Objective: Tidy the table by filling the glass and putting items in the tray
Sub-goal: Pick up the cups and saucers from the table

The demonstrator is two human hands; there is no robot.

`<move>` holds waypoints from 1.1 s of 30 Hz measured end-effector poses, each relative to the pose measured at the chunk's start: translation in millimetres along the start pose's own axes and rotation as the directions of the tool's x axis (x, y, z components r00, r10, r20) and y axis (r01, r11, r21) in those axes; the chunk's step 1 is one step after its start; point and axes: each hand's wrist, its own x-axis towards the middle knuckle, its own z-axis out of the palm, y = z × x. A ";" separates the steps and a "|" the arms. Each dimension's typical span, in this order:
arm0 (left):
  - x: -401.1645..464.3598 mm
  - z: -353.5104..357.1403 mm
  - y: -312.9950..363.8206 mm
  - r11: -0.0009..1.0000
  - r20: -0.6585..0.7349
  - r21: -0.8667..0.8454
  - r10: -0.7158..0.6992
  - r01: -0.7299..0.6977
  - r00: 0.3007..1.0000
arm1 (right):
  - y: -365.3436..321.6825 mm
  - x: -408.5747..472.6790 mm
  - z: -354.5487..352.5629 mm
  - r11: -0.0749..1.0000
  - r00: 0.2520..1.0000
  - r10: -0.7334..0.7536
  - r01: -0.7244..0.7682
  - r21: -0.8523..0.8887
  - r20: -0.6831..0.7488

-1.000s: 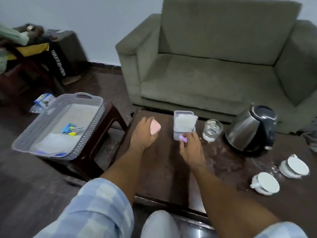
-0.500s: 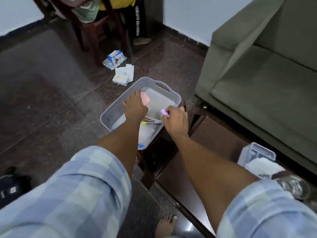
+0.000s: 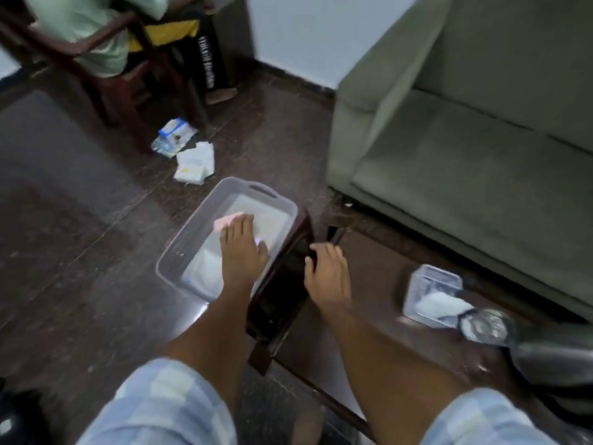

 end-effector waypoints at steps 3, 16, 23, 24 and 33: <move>-43.2 9.9 75.0 0.981 0.053 -0.002 0.196 -0.196 0.979 | 56.7 -56.6 -51.0 0.974 0.971 0.226 -0.228 -0.018 -0.082; -296.6 152.5 368.0 0.549 0.530 -0.407 0.793 -0.730 0.301 | 304.4 -306.4 -267.6 0.248 0.020 0.884 -0.866 0.434 -0.467; -372.9 222.3 448.0 0.488 0.618 -0.420 0.771 -0.765 0.153 | 421.9 -316.7 -311.6 0.390 0.320 0.879 -0.910 0.145 -0.353; -378.8 230.0 455.3 0.485 0.645 -0.400 0.752 -0.778 0.137 | 433.7 -312.9 -313.2 0.415 0.358 0.874 -0.901 0.123 -0.329; -383.0 261.0 468.0 0.498 0.690 -0.430 0.719 -0.754 0.081 | 498.0 -286.9 -303.3 0.524 0.537 0.829 -0.843 -0.120 -0.155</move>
